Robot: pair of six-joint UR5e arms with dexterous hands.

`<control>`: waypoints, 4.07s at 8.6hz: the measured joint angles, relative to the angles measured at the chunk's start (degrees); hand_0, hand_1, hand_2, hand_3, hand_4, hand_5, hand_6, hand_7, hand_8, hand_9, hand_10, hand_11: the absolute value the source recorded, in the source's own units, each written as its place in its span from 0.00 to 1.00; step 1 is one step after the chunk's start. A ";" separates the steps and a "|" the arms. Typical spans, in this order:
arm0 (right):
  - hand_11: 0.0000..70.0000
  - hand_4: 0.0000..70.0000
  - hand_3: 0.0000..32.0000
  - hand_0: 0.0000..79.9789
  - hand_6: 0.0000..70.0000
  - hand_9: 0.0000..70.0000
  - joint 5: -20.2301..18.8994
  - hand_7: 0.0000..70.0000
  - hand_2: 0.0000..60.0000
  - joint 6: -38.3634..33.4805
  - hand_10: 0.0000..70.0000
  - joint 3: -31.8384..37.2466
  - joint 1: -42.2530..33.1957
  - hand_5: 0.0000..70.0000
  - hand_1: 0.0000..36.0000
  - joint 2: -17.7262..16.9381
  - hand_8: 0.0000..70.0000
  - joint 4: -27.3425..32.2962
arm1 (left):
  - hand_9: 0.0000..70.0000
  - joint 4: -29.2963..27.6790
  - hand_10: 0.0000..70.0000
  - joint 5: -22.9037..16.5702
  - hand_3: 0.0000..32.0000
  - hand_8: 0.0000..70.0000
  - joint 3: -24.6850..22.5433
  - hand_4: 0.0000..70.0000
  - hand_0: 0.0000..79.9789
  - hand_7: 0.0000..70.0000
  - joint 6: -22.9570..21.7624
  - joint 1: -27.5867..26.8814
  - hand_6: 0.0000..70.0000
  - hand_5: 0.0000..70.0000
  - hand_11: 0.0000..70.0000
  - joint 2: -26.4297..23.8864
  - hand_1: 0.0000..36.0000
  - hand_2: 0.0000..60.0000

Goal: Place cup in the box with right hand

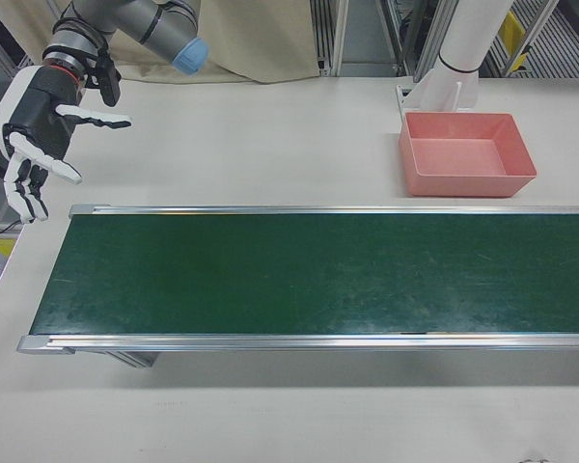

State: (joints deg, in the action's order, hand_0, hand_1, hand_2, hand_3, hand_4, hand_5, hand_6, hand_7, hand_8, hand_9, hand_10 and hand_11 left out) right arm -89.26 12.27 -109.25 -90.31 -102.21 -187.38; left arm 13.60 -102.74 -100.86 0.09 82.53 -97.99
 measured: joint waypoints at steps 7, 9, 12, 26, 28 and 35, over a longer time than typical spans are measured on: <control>0.10 0.38 0.00 0.73 0.09 0.29 15.11 0.31 0.00 2.23 0.05 0.21 20.12 0.10 0.47 8.88 0.16 -3.68 | 0.00 0.02 0.00 0.00 0.00 0.00 -0.02 0.00 0.00 0.00 -0.01 0.00 0.00 0.00 0.00 0.00 0.00 0.00; 0.11 0.28 0.00 0.69 0.09 0.29 19.91 0.31 0.22 2.29 0.06 0.53 25.45 0.10 0.56 13.57 0.16 -6.85 | 0.00 0.02 0.00 0.00 0.00 0.00 -0.03 0.00 0.00 0.00 0.00 0.00 0.00 0.00 0.00 0.00 0.00 0.00; 0.08 0.26 0.00 0.67 0.09 0.28 28.07 0.30 0.27 5.14 0.04 0.70 32.51 0.10 0.57 15.88 0.16 -8.40 | 0.00 -0.01 0.00 0.00 0.00 0.00 0.04 0.00 0.00 0.00 0.00 0.00 0.00 0.00 0.00 -0.08 0.00 0.00; 0.07 0.29 0.00 0.69 0.08 0.27 33.27 0.27 0.05 6.80 0.03 3.81 41.99 0.09 0.42 19.47 0.15 -8.44 | 0.00 0.01 0.00 0.00 0.00 0.00 0.09 0.00 0.00 0.00 -0.03 0.00 0.00 0.00 0.00 -0.09 0.00 0.00; 0.07 0.31 0.00 0.69 0.08 0.27 33.25 0.27 0.00 7.05 0.03 3.68 42.05 0.09 0.40 19.50 0.15 -8.44 | 0.00 0.02 0.00 0.00 0.00 0.00 0.06 0.00 0.00 0.00 -0.01 0.00 0.00 0.00 0.00 -0.09 0.00 0.00; 0.06 0.32 0.00 0.70 0.08 0.27 33.19 0.28 0.00 8.00 0.02 3.34 42.59 0.09 0.41 19.50 0.15 -8.44 | 0.00 0.02 0.00 0.00 0.00 0.00 0.14 0.00 0.00 0.00 -0.03 0.00 0.00 0.00 0.00 -0.09 0.00 0.00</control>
State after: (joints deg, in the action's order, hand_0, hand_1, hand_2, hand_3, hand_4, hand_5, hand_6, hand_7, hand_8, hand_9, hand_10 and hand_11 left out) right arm -56.08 20.26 -105.91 -47.72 -82.71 -195.82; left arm 13.62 -102.75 -100.73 0.06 82.53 -98.09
